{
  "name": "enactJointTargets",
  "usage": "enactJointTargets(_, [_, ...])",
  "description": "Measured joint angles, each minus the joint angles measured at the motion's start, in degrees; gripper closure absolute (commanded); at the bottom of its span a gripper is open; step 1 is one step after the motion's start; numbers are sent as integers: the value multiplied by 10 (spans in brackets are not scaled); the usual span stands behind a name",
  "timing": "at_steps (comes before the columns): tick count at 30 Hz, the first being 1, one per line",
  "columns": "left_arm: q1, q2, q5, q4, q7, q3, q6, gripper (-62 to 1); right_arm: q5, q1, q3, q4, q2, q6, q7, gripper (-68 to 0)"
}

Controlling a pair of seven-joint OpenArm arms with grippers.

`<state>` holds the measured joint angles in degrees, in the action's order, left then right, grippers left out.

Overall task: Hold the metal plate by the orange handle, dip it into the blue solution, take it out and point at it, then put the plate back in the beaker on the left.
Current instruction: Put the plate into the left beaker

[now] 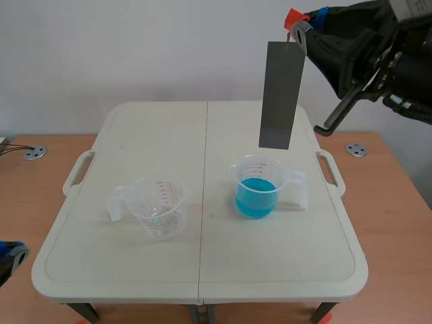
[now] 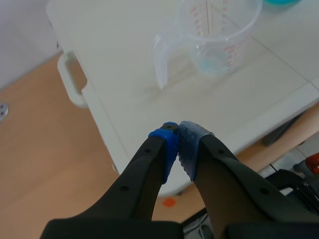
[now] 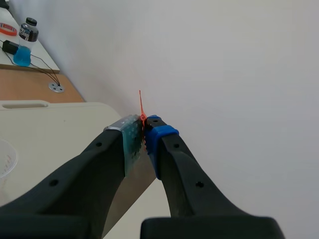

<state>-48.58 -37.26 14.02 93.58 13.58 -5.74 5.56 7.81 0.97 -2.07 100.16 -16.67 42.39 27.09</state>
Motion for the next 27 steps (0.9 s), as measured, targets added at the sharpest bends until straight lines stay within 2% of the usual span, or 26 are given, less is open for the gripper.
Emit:
enactJointTargets(9, [-114, 62, 0, 0, 26, -37, 0, -27, -8, -25, 48, 0, 1, 0, -14, -13])
enactJointTargets(14, [-127, 64, 0, 0, 26, -37, 0, -27, -13, -42, 81, 0, 3, 0, -29, -13])
enactJointTargets(27, [-120, 64, 0, -1, 26, -37, 0, -27, -13, -83, 164, 0, 73, 0, -110, -13])
